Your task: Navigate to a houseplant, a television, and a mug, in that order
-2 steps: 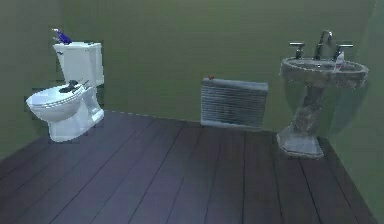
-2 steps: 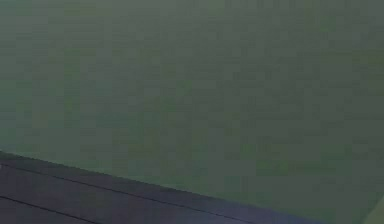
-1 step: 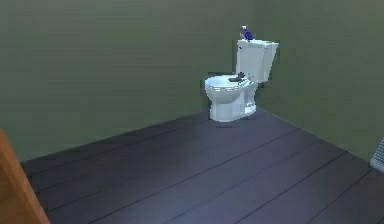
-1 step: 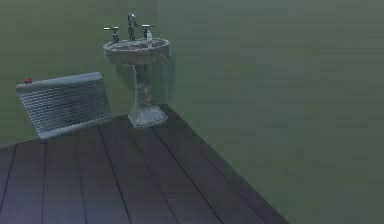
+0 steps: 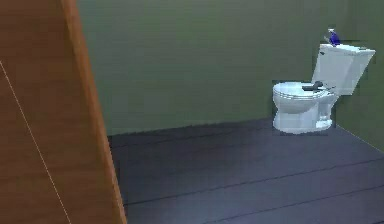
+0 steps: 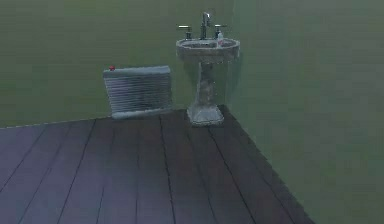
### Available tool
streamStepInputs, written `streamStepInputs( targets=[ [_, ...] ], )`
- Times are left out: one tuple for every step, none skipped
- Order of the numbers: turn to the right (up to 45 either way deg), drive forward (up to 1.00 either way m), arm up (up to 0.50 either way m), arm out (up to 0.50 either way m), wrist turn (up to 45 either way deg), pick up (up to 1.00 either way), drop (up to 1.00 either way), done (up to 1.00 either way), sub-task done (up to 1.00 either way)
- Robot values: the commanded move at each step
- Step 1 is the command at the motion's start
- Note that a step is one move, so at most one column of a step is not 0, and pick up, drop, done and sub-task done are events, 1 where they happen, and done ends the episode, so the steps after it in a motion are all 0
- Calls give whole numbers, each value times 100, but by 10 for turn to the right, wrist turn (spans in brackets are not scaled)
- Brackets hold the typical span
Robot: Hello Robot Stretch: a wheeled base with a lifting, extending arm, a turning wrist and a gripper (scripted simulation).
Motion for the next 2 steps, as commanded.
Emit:
streamStepInputs(
  targets=[
    [0, 65, 0, 0, 0, 0, 0, 0, 0],
    [-30, 0, 0, 0, 0, 0, 0, 0, 0]
  ],
)
